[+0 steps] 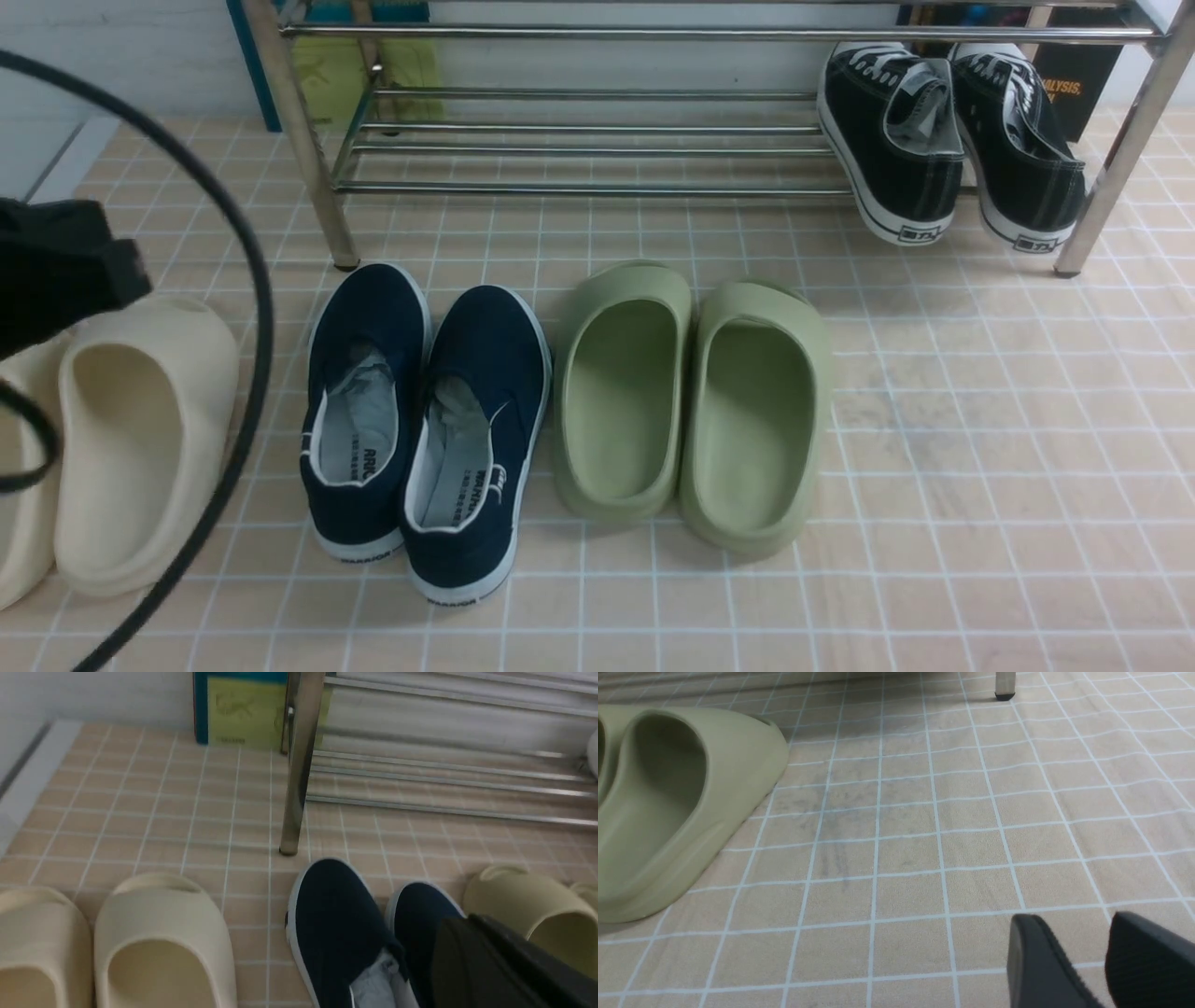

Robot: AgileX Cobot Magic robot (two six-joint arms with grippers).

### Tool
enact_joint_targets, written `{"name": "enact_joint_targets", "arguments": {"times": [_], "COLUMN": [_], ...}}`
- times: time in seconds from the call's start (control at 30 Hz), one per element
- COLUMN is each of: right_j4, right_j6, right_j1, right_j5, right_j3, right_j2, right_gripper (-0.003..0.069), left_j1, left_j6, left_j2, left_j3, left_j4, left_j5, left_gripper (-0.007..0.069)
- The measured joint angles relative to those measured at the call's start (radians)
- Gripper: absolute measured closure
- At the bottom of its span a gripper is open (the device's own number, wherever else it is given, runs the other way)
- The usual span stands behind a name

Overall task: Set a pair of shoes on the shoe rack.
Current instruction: Use the left arm to grab the shoe closest to it

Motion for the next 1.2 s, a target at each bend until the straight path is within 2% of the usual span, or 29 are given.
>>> {"name": "enact_joint_targets", "arguments": {"times": [0.23,0.3,0.4,0.63,0.77,0.87,0.93,1.03,1.07,1.1,1.17,1.2], "right_j4": [0.000,0.000,0.000,0.000,0.000,0.000,0.000,0.000,0.000,0.000,0.000,0.000], "right_j6": [0.000,0.000,0.000,0.000,0.000,0.000,0.000,0.000,0.000,0.000,0.000,0.000], "right_j1": [0.000,0.000,0.000,0.000,0.000,0.000,0.000,0.000,0.000,0.000,0.000,0.000], "right_j5": [0.000,0.000,0.000,0.000,0.000,0.000,0.000,0.000,0.000,0.000,0.000,0.000], "right_j3": [0.000,0.000,0.000,0.000,0.000,-0.001,-0.001,-0.001,-0.001,-0.001,-0.001,-0.001], "right_j2": [0.000,0.000,0.000,0.000,0.000,0.000,0.000,0.000,0.000,0.000,0.000,0.000], "right_gripper": [0.0422,0.0422,0.0422,0.0422,0.0422,0.0422,0.0422,0.0422,0.0422,0.0422,0.0422,0.0422], "left_j1": [0.000,0.000,0.000,0.000,0.000,0.000,0.000,0.000,0.000,0.000,0.000,0.000], "left_j6": [0.001,0.003,0.003,0.003,0.010,0.044,0.070,0.080,0.081,0.081,0.079,0.079], "left_j2": [0.293,0.394,0.477,0.637,0.719,0.765,0.800,0.840,0.843,0.854,0.855,0.855], "left_j3": [-0.169,-0.224,-0.254,-0.264,-0.266,-0.267,-0.267,-0.267,-0.267,-0.267,-0.269,-0.269], "left_j4": [-0.027,-0.030,-0.036,-0.049,-0.089,-0.102,-0.105,-0.105,-0.105,-0.108,-0.105,-0.104], "left_j5": [0.356,0.440,0.459,0.402,0.347,0.325,0.302,0.282,0.281,0.280,0.281,0.281], "left_gripper": [0.0589,0.0538,0.0470,0.0215,0.0137,0.0137,0.0174,0.0291,0.0302,0.0391,0.0477,0.0498]}}
